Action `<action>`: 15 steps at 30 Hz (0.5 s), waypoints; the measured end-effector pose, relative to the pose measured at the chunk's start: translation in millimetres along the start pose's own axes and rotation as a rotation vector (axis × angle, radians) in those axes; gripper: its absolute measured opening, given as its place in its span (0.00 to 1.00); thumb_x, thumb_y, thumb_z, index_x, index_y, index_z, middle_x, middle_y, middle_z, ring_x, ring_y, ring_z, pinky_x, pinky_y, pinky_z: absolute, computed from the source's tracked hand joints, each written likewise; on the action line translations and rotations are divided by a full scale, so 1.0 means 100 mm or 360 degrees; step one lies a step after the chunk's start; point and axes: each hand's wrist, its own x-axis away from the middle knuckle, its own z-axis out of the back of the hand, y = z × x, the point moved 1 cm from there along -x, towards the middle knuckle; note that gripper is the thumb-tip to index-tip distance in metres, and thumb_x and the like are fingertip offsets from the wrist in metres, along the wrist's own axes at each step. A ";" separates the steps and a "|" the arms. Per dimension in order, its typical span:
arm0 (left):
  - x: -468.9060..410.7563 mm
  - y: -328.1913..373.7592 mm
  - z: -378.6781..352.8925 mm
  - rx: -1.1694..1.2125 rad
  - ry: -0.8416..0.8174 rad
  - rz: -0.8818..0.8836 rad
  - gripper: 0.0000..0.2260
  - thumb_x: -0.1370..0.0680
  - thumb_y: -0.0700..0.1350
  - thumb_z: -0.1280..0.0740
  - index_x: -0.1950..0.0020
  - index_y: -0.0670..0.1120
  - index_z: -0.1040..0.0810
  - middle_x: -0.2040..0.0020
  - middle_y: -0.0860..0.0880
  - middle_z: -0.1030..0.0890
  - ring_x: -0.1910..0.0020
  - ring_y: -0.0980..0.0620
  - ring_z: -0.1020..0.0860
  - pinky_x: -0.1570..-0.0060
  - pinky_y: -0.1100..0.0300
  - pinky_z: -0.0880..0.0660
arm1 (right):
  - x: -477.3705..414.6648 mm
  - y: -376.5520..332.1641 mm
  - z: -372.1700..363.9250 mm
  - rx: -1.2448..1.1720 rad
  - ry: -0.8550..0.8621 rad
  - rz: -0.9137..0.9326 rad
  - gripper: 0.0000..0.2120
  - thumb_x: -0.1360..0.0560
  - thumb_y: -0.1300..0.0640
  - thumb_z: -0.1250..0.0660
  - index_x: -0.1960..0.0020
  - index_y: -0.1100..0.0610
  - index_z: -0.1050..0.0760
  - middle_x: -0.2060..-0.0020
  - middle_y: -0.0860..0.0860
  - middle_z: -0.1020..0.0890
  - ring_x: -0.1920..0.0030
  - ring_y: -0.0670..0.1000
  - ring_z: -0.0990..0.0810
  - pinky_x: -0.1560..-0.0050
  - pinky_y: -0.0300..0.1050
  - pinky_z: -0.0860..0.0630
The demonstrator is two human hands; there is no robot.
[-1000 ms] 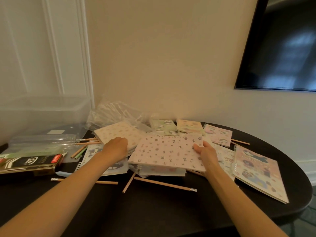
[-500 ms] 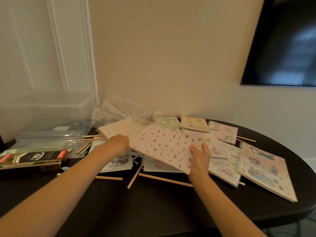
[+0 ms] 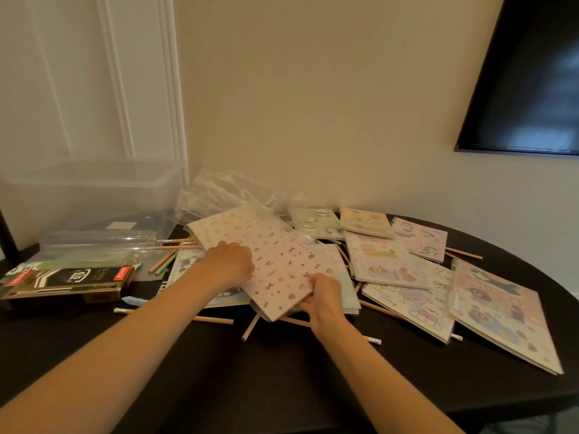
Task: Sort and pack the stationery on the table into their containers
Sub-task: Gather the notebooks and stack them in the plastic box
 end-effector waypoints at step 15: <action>-0.44 0.41 0.12 0.0743 0.0645 -0.0246 0.11 0.18 0.41 0.49 0.46 0.41 0.28 0.49 0.42 0.22 0.50 0.44 0.24 0.51 0.52 0.28 | -0.11 -0.10 -0.23 -0.0307 -0.0443 -0.0036 0.18 0.22 0.71 0.46 0.36 0.58 0.31 0.53 0.59 0.19 0.58 0.57 0.18 0.63 0.53 0.18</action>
